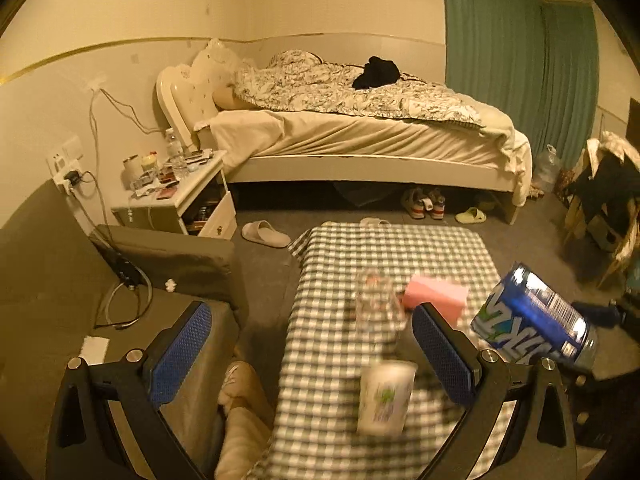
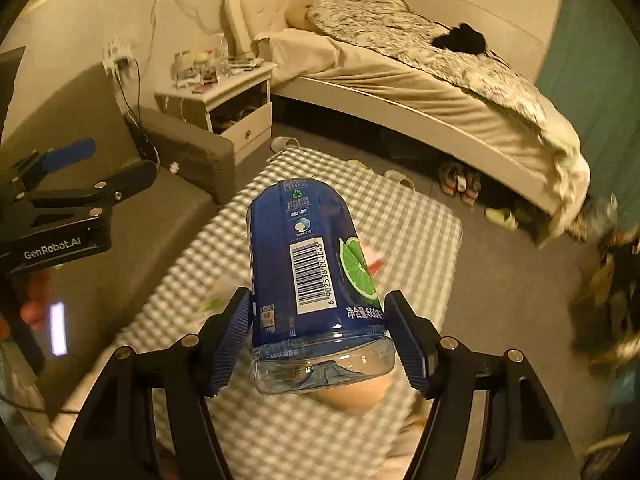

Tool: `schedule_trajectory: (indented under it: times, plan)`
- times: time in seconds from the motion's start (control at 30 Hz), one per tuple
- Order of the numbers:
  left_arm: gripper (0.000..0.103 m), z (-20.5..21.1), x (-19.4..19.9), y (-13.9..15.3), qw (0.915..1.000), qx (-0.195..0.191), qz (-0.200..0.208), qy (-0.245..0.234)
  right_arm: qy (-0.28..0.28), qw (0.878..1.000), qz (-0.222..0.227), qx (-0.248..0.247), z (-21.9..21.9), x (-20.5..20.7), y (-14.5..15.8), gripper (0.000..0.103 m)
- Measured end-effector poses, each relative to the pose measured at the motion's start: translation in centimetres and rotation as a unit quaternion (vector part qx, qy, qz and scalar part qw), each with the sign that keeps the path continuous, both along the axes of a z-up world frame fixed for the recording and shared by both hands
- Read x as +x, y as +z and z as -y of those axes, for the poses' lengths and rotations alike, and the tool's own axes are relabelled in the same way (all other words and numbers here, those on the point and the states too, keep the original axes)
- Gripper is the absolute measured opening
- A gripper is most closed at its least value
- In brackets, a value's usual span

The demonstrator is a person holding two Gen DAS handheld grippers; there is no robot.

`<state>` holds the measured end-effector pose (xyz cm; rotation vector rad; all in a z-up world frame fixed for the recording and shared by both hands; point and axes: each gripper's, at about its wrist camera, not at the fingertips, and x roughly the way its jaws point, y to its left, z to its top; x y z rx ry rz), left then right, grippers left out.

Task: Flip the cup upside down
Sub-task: 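Lift the bottle with the right tool and carry it toward the left tool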

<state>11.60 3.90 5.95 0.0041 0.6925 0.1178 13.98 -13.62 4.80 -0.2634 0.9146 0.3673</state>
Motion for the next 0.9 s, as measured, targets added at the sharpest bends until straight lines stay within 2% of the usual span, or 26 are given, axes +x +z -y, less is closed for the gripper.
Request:
schedule_trajectory:
  times: [0.17, 0.3, 0.47, 0.57, 0.7, 0.9]
  plan:
    - [0.103, -0.3, -5.0, -1.7, 0.9999, 0.007, -0.007, -0.002, -0.030, 0.999, -0.016, 0.022, -1.6, -6.4, -3.5, 0.067]
    - [0.103, -0.6, -7.4, -4.1, 0.9999, 0.006, -0.014, 0.008, -0.064, 0.997, -0.031, 0.028, -2.0, -9.0, -7.2, 0.067]
    - [0.103, -1.1, -9.5, -7.5, 0.9990, -0.022, -0.024, 0.029, -0.112, 0.992, -0.038, 0.034, -1.8, -9.6, -10.6, 0.067]
    - [0.103, -0.6, -10.4, -9.1, 0.9989, -0.027, -0.027, 0.025, -0.131, 0.990, -0.044, 0.041, -1.8, -9.6, -12.2, 0.067]
    - [0.103, 0.0, -11.1, -9.9, 0.9995, -0.010, -0.024, 0.019, -0.148, 0.987, -0.045, 0.035, -1.5, -9.4, -13.8, 0.067]
    - [0.103, -0.3, -11.2, -10.2, 0.9991, -0.025, -0.024, 0.024, -0.158, 0.985, -0.058, 0.039, -1.0, -9.0, -15.9, 0.067]
